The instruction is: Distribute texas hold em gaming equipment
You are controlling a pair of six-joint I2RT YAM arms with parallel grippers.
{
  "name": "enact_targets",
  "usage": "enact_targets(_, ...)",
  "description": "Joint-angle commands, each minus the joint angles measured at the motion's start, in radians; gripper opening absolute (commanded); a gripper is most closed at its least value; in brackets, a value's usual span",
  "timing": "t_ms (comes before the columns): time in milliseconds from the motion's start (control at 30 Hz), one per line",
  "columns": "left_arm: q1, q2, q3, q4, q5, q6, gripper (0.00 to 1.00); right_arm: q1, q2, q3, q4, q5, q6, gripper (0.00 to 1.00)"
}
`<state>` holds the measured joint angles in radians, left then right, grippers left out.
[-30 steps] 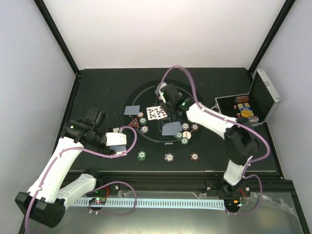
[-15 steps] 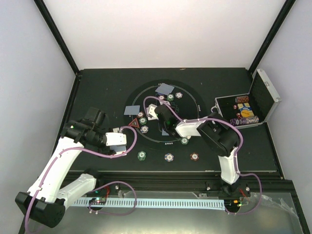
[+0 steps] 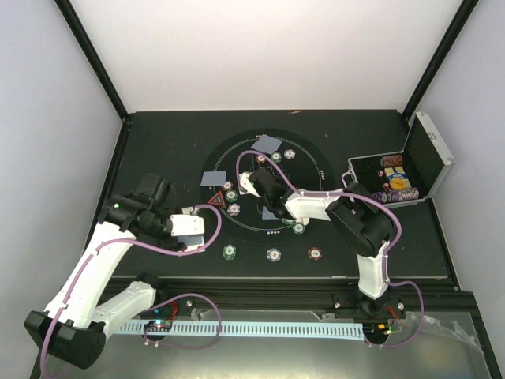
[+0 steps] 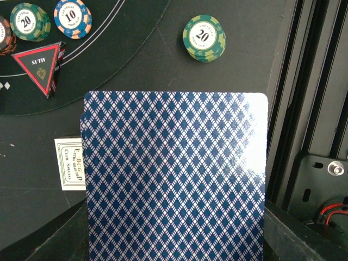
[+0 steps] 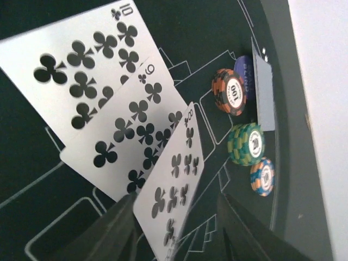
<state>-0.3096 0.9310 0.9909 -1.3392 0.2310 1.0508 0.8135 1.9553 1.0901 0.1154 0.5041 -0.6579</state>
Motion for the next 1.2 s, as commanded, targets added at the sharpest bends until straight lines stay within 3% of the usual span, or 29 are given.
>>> enact_targets(0,-0.003,-0.017,0.041,-0.021,-0.021,-0.014,0.02,-0.004,-0.059,0.085,-0.18,-0.103,0.093,0.53)
enact_targets(100,-0.003,-0.01,0.054,-0.035,-0.019,-0.019,0.02,-0.004,-0.079,0.107,-0.227,-0.094,0.112,0.71)
enact_targets(167,-0.003,-0.005,0.062,-0.047,-0.008,-0.021,0.02,-0.005,-0.112,0.107,-0.233,-0.082,0.129,0.9)
enact_targets(233,-0.003,-0.005,0.067,-0.05,-0.001,-0.023,0.02,-0.01,-0.161,0.114,-0.251,-0.094,0.172,0.99)
enact_targets(433,-0.003,-0.005,0.079,-0.055,0.004,-0.027,0.02,-0.019,-0.314,0.118,-0.207,0.008,0.357,1.0)
enact_targets(533,-0.003,-0.009,0.083,-0.058,0.005,-0.028,0.02,-0.072,-0.353,0.187,-0.299,0.016,0.625,1.0)
enact_targets(633,-0.003,-0.012,0.087,-0.063,0.009,-0.026,0.02,-0.197,-0.374,0.274,-0.443,-0.296,0.866,1.0)
enact_targets(733,-0.003,-0.011,0.09,-0.063,0.012,-0.024,0.02,-0.303,-0.409,0.222,-0.378,-0.691,1.027,1.0)
enact_targets(833,-0.003,-0.008,0.092,-0.059,0.014,-0.021,0.02,-0.315,-0.389,0.222,-0.402,-0.895,1.094,1.0)
enact_targets(967,-0.003,-0.004,0.091,-0.052,0.019,-0.021,0.02,-0.281,-0.405,0.122,-0.334,-1.03,1.228,1.0)
enact_targets(1167,-0.003,-0.002,0.089,-0.049,0.022,-0.017,0.02,-0.127,-0.47,-0.055,-0.165,-1.095,1.429,0.99)
